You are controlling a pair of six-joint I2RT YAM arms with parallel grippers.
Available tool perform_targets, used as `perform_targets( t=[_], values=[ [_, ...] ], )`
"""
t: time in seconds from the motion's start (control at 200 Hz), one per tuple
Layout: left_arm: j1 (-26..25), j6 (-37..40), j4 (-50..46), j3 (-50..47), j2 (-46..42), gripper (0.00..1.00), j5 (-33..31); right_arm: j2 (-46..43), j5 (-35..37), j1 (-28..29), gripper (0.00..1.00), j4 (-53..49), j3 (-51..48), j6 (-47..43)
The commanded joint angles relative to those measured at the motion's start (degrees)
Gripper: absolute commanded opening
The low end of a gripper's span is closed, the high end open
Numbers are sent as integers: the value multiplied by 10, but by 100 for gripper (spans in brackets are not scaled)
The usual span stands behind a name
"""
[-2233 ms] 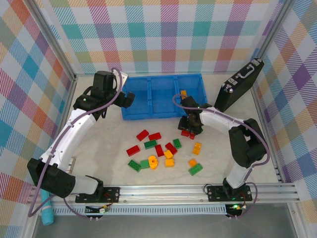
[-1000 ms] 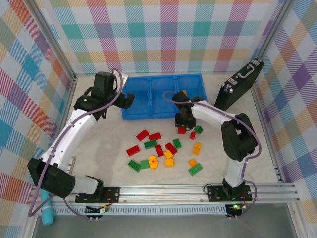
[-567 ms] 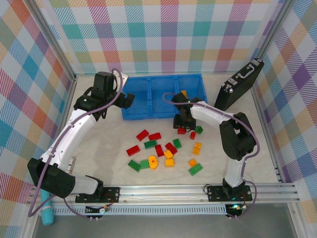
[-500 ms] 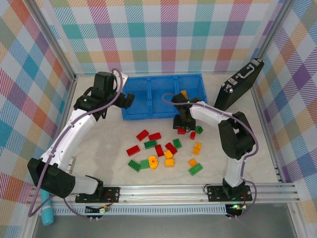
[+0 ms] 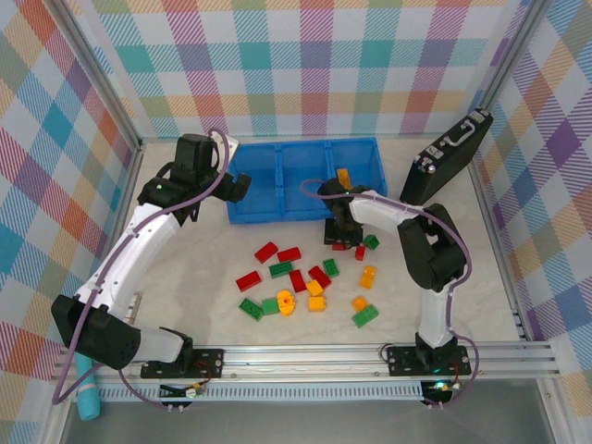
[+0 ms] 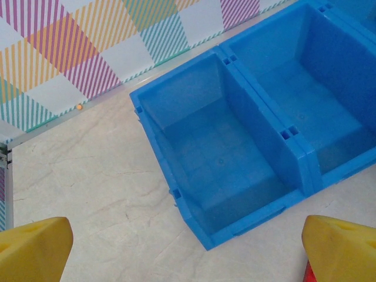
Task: Sort the legos into containers by color
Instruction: Pick up the lego from the center of the table, then place the lego in the container.
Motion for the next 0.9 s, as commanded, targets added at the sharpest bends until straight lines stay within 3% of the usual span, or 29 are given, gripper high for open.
perform_targets(
  t=[0.0,0.09,0.28,0.46,0.73,0.895],
  values=[
    [-7,5,10,-7,-16,100,-9,12,-4,3,45,-3,-1,2],
    [-7,6,11,-8,-15,100,-10,6,-2,3,39,-7,1,-2],
    [-7,8,11,-9,-15,100,-15,-28,7,6,37,-53,43,-28],
    [-7,9,13,-11,-16,100,-18,-48,35,22,37,-79,148,-125],
    [-7,6,25,-19,-18,100,-16,23,119,29,37,-56,330,-331],
    [-7,0,26,-17,-13,100,-4,83,110,29,38,-27,385,-370]
  ],
)
